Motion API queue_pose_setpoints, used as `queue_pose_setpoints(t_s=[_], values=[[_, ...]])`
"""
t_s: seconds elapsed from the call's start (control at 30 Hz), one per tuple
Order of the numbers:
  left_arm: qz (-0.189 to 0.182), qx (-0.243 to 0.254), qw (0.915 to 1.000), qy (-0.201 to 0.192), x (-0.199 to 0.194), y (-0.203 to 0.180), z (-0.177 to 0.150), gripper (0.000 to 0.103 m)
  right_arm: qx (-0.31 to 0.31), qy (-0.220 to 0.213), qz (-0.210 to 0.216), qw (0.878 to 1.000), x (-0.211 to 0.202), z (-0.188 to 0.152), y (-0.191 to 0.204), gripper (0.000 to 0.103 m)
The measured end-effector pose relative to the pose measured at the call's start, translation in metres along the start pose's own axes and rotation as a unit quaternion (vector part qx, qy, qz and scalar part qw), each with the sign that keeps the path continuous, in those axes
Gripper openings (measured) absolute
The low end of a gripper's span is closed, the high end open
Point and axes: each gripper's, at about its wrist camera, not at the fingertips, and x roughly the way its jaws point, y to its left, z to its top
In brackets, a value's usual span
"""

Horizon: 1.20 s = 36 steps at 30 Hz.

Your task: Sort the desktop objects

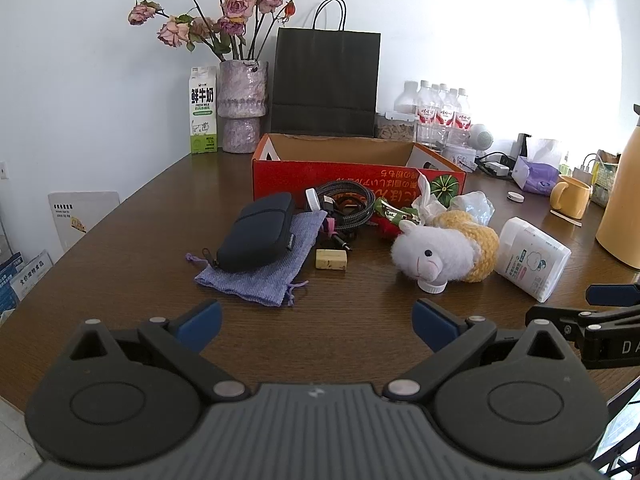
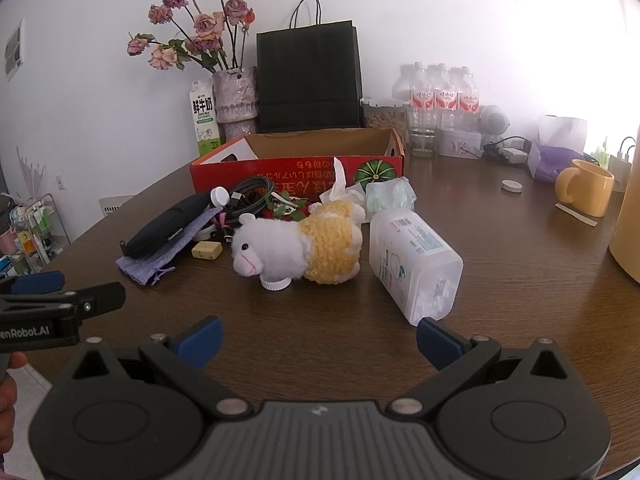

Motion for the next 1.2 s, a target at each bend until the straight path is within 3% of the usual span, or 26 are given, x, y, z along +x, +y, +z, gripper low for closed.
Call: queue_pose_setpoints(t_s=[0.5,0.73,1.0,1.2], values=[[0.02,-0.004,0.9998,0.003,0.017,0.004,0.01,0.103,0.011,0.004,-0.02,1.0,0.014,0.007,-0.014,0.103],[0.044,-0.012,0.9989,0.01,0.035,0.01,0.027,0.103,0.01,0.018,-0.052,0.998,0.036,0.023,-0.033,0.103],[0.061,-0.008,0.998,0.015,0.06,0.015,0.049,0.103,-0.002,0.035,-0.058,0.998,0.066,0.038,-0.053,0.103],[0.076,-0.009,0.9967,0.024,0.082,0.023,0.059,0.103,-0.012,0.052,-0.054,0.997,0.088,0.049,-0.066,0.089]])
